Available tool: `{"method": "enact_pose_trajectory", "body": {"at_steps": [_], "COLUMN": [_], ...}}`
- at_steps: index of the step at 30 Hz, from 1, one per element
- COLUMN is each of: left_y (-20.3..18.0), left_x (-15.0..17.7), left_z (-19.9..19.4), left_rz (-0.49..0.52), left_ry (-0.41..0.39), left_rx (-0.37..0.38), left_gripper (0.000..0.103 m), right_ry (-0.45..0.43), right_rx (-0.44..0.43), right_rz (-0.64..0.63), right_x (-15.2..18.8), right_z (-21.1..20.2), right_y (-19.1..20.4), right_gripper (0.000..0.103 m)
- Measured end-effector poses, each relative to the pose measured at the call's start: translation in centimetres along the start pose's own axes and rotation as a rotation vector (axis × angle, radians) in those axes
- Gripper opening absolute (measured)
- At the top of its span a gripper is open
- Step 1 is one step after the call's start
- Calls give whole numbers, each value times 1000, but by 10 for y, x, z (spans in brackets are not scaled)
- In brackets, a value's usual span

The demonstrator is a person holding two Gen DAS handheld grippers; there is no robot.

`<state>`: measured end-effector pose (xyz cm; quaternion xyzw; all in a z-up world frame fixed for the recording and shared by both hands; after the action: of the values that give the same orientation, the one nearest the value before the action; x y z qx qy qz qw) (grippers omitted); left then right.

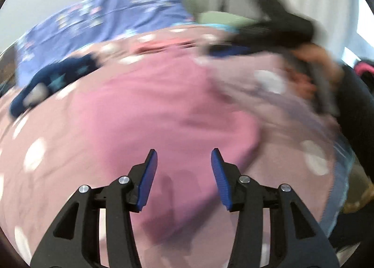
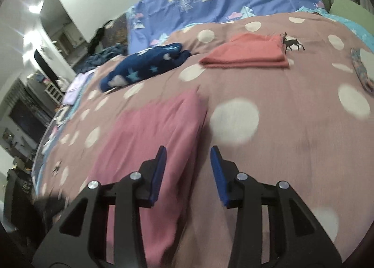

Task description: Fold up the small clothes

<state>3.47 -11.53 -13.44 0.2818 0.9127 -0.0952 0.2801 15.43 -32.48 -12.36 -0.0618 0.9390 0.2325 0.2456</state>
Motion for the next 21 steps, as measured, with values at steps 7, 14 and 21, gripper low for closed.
{"method": "enact_pose_trajectory", "body": {"at_steps": [7,14,21], "left_y": [32,10,19], "left_x": [35,59,65], "left_z": [-31,-25,-13], "left_rz": [-110,-2,-44], "left_ry": [-37,7,39], "left_rx": [-28,-96,-129], "left_gripper": [50,53,53], "right_ry": [46,74,73], "right_rx": [-66,-54,-39], "right_rz": [-34,57,83], "right_x": [82,107,111], "right_z": [-6,3,3], "right_y": [31,29,29], "right_gripper": [40,40,40]}}
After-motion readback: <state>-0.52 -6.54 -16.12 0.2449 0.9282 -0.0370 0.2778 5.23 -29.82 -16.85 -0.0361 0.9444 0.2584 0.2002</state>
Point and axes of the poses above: each gripper's, at about its wrist camera, not at the fingertips, and z roughly the way its jaws point, y to its left, x to its underside, the point moved 7 cm from there along z, roughly the way its jaws point, and after that the axes turned 10 degrees about y, right-handed, at the moved point
